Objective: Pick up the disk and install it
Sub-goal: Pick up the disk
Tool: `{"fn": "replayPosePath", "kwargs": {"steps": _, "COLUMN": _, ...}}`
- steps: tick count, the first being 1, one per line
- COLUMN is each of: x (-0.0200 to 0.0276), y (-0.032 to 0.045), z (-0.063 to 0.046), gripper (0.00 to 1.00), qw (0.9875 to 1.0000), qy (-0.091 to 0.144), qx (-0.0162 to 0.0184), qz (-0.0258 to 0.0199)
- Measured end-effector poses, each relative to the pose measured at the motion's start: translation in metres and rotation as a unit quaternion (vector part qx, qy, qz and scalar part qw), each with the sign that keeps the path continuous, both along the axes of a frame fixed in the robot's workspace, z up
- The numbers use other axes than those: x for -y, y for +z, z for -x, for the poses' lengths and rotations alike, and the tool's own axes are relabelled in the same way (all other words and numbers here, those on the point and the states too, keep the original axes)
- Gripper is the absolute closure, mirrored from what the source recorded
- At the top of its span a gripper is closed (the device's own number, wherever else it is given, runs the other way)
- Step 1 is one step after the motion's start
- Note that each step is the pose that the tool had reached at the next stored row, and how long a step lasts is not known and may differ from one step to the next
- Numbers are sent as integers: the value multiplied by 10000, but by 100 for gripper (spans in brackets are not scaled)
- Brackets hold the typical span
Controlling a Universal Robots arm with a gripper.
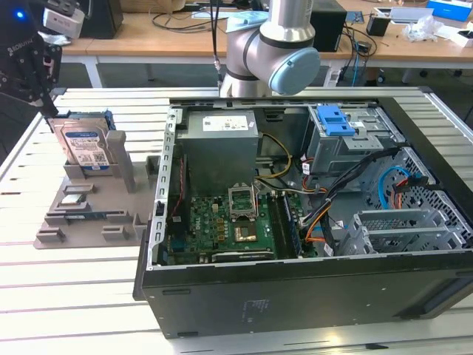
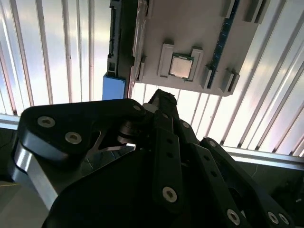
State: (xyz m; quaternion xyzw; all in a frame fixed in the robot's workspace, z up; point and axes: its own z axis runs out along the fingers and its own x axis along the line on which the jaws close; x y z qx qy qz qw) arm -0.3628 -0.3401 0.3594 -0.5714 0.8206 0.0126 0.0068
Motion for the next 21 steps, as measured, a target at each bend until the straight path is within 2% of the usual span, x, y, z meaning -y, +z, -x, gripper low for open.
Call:
{"fn": "replayPosePath", "kwargs": {"steps": 3, "x": 0, "y": 0, "z": 0, "gripper": 89, "qw": 9998, "qy": 196, "qx": 0, "qz": 0}}
{"fn": "replayPosePath", "kwargs": {"steps": 7, "x": 0, "y": 0, "z": 0, "gripper": 89, "qw": 9988, "qy": 482, "qx": 0, "qz": 0}}
{"fn": "replayPosePath", "kwargs": {"steps": 13, "x": 0, "y": 0, "z": 0, "gripper": 89, "qw": 9974, "qy": 726, "qx": 0, "qz": 0}}
{"fn": "replayPosePath", "kwargs": {"steps": 19, "x": 0, "y": 0, "z": 0, "gripper": 89, "qw": 9947, "qy": 1026, "qx": 0, "qz": 0}}
{"fn": "replayPosePath", "kwargs": {"steps": 21, "x": 0, "y": 0, "z": 0, "gripper": 89, "qw": 9932, "qy": 1168, "qx": 0, "qz": 0}}
